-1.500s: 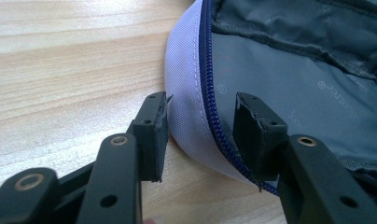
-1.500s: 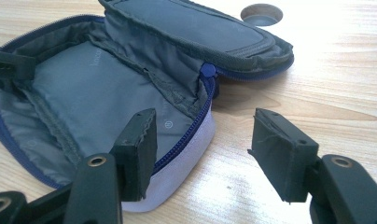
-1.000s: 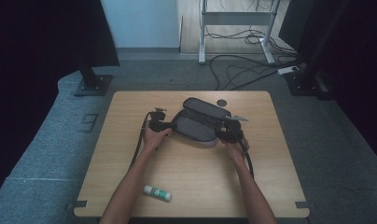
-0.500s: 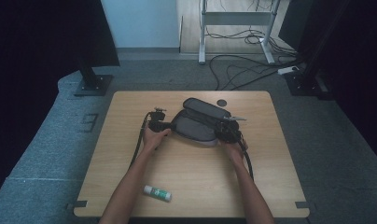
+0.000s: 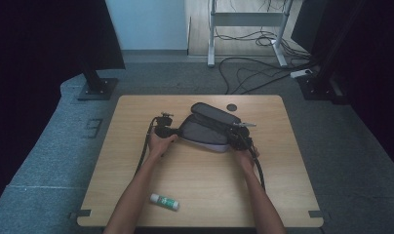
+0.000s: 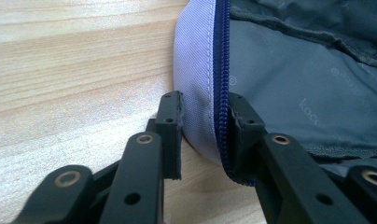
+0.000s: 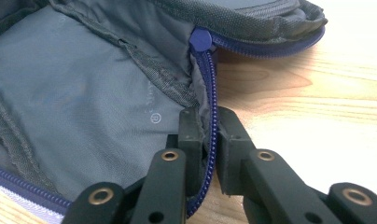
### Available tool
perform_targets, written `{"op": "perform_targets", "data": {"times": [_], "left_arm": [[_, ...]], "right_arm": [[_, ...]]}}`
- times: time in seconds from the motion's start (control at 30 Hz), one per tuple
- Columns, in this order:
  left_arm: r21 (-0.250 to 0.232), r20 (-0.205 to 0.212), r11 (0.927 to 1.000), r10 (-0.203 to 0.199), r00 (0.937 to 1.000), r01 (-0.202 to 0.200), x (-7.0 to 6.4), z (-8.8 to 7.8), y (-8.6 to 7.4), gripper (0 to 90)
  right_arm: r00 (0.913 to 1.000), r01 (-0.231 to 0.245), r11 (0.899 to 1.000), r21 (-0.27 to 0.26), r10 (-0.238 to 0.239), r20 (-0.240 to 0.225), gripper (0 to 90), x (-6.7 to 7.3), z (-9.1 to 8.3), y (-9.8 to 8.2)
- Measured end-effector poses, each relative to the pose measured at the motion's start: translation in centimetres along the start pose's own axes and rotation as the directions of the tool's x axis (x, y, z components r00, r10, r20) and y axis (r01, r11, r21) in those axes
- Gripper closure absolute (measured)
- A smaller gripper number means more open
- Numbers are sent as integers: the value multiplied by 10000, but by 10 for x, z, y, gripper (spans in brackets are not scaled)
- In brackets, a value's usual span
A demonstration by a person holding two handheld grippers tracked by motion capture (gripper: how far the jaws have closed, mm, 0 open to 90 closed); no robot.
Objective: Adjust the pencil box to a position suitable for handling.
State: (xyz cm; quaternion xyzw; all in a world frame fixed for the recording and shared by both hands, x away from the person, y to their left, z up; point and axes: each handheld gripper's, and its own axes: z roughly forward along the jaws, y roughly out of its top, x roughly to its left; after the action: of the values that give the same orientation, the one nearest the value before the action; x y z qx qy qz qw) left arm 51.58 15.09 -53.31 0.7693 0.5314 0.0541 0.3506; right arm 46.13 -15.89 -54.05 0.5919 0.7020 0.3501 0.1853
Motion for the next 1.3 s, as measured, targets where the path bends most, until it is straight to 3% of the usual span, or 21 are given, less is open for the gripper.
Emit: {"op": "perform_targets", "data": {"times": [0.3, 0.57, 1.3], "left_arm": [[12, 99, 9999, -133, 9999, 133, 3, -1, 0, 758], [-40, 41, 10000, -7, 10000, 7, 4, -7, 1, 792], [-977, 75, 9937, 553, 9984, -543, -14, -53, 8, 791]], "right_arm": [[9999, -136, 9998, -174, 136, -39, 845, 0, -2, 0], [9999, 68, 9988, -478, -75, -146, 847, 5, -11, 4], [9985, 369, 9869, -1573, -426, -333, 851, 15, -50, 14]]}}
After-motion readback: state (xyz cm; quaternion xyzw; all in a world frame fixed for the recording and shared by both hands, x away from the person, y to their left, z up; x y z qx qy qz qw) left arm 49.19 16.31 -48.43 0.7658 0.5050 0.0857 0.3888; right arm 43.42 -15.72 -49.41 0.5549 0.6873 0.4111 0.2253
